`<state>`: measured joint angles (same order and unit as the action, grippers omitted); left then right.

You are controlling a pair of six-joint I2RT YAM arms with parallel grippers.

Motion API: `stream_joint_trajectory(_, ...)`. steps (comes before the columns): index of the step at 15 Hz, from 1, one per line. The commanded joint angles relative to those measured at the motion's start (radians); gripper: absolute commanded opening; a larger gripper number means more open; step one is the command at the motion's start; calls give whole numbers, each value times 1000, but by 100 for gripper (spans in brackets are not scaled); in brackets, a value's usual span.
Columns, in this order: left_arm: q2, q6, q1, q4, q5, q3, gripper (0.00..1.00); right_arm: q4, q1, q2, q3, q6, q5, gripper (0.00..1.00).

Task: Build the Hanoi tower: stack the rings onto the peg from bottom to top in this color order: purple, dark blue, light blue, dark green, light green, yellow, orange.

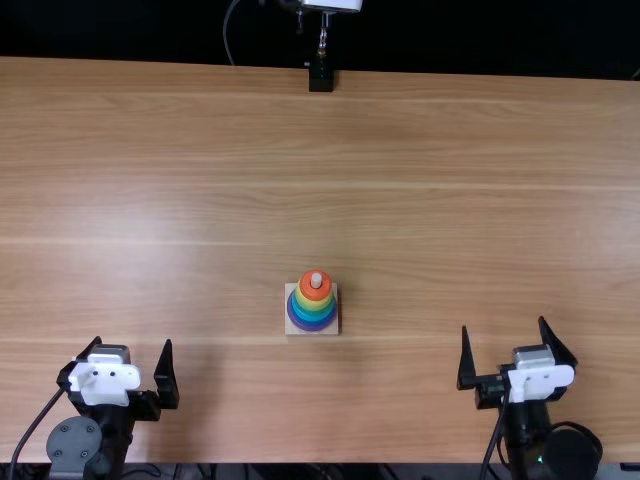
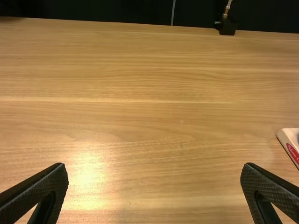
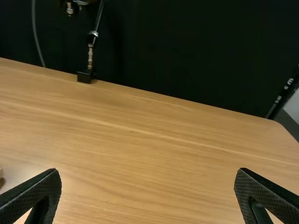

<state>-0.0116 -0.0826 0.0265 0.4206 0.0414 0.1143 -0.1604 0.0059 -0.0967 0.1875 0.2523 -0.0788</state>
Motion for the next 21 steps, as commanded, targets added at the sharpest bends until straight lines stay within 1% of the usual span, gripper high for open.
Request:
stream_joint_trajectory(1, 12, 2, 10, 78, 14, -114, 100, 12, -9, 55, -45, -6, -50, 100)
stream_joint_trajectory(2, 12, 2, 10, 80, 14, -114, 100, 16, -11, 89, -74, -8, -43, 100)
stream_joint_trajectory(3, 12, 2, 10, 80, 14, -114, 100, 18, -14, 97, -105, -9, -21, 100)
stream_joint_trajectory(5, 12, 2, 10, 78, 16, -114, 100, 18, -17, 97, -129, -9, 40, 100)
stream_joint_trajectory(6, 12, 2, 10, 78, 14, -114, 100, 18, -15, 97, -140, -22, 57, 100)
stream_joint_trajectory(7, 12, 2, 10, 78, 14, -114, 100, 14, -14, 97, -158, -44, 73, 100)
stream_joint_trajectory(8, 12, 2, 10, 78, 14, -114, 100, 10, -15, 97, -169, -74, 75, 100)
stream_joint_trajectory(10, 12, 2, 10, 80, 14, -114, 100, -23, -14, 97, -171, -122, 77, 100)
stream_joint_trajectory(11, 12, 2, 10, 80, 14, -114, 100, -54, -15, 97, -171, -133, 75, 100)
stream_joint_trajectory(15, 12, 2, 10, 80, 16, -114, 100, -251, -23, 97, -172, -135, 73, 100)
stream_joint_trajectory(18, 12, 2, 10, 80, 14, -114, 100, -314, -37, 97, -172, -135, 73, 100)
stream_joint_trajectory(19, 12, 2, 10, 80, 14, -114, 100, -349, -38, 97, -172, -131, 71, 100)
stream_joint_trajectory(20, 12, 2, 10, 80, 16, -114, 100, -352, -38, 97, -172, -122, 70, 100)
stream_joint_trajectory(21, 12, 2, 10, 80, 14, -114, 100, -352, -38, 97, -172, -122, 71, 100)
